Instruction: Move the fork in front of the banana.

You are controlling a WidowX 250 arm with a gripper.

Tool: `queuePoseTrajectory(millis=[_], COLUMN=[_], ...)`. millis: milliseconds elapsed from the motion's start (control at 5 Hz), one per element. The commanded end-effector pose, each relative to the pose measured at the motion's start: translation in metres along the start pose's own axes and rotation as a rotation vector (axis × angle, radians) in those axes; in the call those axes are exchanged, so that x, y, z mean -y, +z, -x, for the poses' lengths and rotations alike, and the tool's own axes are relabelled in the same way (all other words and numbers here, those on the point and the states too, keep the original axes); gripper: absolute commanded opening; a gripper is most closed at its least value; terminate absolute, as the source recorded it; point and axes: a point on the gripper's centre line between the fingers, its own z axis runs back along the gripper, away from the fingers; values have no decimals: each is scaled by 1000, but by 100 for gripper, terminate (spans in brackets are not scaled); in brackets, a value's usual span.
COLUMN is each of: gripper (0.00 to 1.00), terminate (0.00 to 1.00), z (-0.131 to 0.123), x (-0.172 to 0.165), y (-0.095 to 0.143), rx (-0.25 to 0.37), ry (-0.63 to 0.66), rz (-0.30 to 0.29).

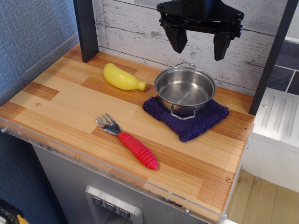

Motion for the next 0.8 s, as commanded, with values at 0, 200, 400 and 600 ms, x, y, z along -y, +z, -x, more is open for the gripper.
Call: queuePoseTrajectory(millis=[0,200,400,600], gripper=[100,100,100,100], terminate=[0,0,0,0], z=[0,2,8,27], x=[0,-12,-19,-31], y=[0,19,37,55], rx=[0,52,94,129], ry=[0,225,373,610], rz=[0,-72,-95,-174])
